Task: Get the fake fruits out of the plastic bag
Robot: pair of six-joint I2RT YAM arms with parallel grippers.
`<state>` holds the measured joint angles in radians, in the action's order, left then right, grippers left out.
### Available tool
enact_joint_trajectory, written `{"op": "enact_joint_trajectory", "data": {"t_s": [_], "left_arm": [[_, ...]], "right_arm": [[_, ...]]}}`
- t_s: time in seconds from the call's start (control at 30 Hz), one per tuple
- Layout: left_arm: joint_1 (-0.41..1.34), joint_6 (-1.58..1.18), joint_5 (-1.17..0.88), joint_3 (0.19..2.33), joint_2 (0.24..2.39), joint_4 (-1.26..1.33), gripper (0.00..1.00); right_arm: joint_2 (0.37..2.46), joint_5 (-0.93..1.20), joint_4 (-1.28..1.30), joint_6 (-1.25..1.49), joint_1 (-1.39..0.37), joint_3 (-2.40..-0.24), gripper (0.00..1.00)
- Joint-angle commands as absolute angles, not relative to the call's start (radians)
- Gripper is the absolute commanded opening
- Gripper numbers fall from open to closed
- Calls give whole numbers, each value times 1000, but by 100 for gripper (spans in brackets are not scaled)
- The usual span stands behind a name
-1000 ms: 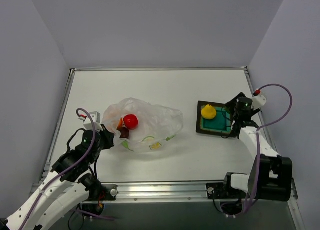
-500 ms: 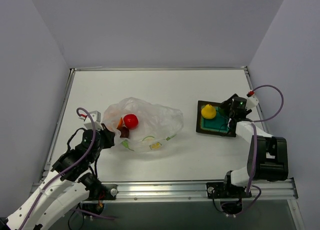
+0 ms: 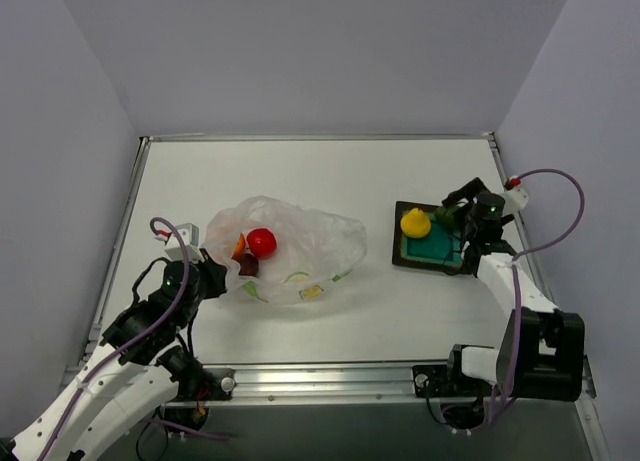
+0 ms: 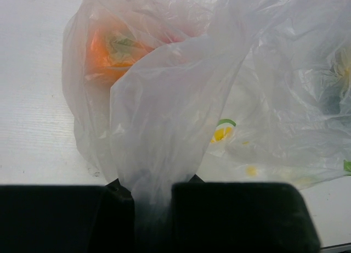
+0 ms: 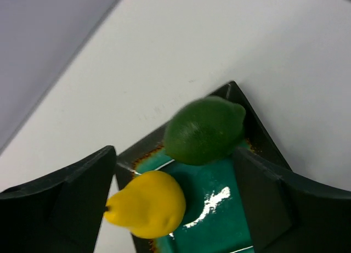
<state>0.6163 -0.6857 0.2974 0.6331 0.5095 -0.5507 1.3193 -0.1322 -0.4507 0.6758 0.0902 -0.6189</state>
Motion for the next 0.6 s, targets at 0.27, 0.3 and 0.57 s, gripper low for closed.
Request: {"op": "enact_joint_trajectory", "data": {"t_s": [0.27,0.3,0.57], "left_arm": [[623,-767,431,710,563,-741,2],[623,-775,440,712,564,-755,2],[626,-888,450,669,514,-813,2]], "right_arm": [[1109,57,-371,358,-605,-877,22],[1135,66,-386,342,-674,-897,22],[1515,38,-431,299,-1054,-1078,22]]}}
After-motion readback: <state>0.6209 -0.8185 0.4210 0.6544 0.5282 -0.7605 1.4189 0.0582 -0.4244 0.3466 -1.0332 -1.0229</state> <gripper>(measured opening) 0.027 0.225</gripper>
